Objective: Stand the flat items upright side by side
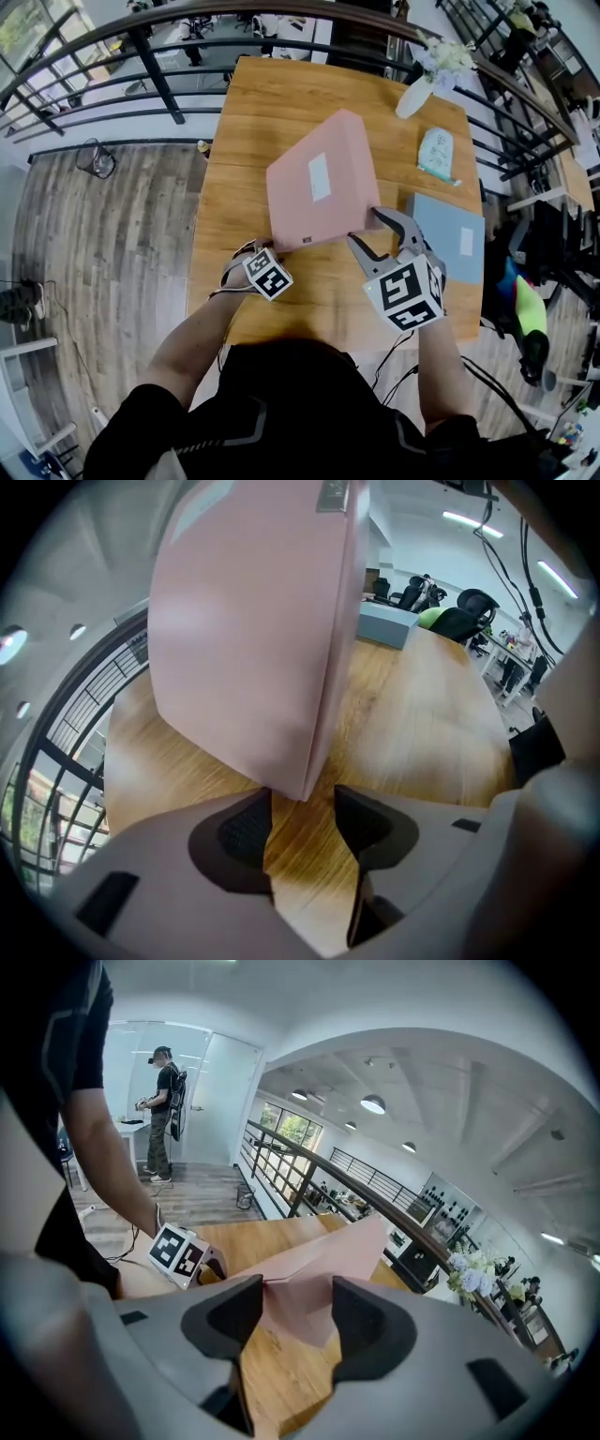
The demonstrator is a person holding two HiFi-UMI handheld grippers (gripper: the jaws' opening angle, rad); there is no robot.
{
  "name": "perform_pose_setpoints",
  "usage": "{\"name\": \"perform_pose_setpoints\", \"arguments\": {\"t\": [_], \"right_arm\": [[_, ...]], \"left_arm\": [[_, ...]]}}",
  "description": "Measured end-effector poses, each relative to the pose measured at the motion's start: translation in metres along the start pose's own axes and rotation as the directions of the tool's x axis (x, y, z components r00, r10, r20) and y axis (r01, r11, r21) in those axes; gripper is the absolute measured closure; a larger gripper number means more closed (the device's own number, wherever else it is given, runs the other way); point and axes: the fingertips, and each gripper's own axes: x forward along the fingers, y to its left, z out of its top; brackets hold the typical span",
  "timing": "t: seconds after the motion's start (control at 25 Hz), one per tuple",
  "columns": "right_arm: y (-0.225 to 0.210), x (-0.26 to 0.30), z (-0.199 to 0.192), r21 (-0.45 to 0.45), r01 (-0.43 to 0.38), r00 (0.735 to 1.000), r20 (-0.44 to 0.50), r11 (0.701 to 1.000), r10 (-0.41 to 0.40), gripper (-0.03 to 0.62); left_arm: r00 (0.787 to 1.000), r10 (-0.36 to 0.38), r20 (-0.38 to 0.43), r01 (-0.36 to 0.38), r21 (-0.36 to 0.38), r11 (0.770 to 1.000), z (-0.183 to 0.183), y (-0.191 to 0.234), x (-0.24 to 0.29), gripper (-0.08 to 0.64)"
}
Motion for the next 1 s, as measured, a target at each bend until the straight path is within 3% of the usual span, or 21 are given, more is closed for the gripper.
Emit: {"name": "perform_pose_setpoints", "arguments": {"t": [0.16,0.36,0.44,0.56,0.68,0.8,1.0], "right_arm": [[0.009,0.000,0.017,-0.009,-0.014,0.999,0.033,1.000,0.014,0.356],[0.025,0.004,0.046,-0.018,-0.060,0.994,0.090,0.998,0.061,0.371],[0.031,0.007,0.057,-0.036,-0.072,0.991,0.109,0.997,0.076,0.373],[0.036,0.012,0.068,-0.071,-0.057,0.992,0.104,0.996,0.065,0.376],[0.044,0.016,0.083,-0.085,-0.077,0.988,0.128,0.993,0.087,0.382],[0.052,0.021,0.096,-0.093,-0.095,0.983,0.146,0.991,0.108,0.387],[0.066,0.035,0.121,-0.105,-0.104,0.977,0.175,0.989,0.121,0.388]], "left_arm": [[0.999,0.015,0.028,-0.015,0.000,1.000,-0.002,0.000,-0.007,0.331],[0.986,0.082,0.142,-0.081,-0.017,0.997,0.008,0.006,-0.027,0.331],[0.976,0.104,0.194,-0.095,-0.056,0.994,0.013,0.010,-0.036,0.331],[0.962,0.099,0.256,-0.059,-0.158,0.986,0.019,0.016,-0.047,0.331],[0.951,0.121,0.285,-0.069,-0.184,0.981,0.020,0.021,-0.059,0.331],[0.931,0.146,0.335,-0.085,-0.191,0.978,0.022,0.025,-0.074,0.331],[0.884,0.222,0.411,-0.105,-0.288,0.952,0.026,0.035,-0.103,0.325]]}}
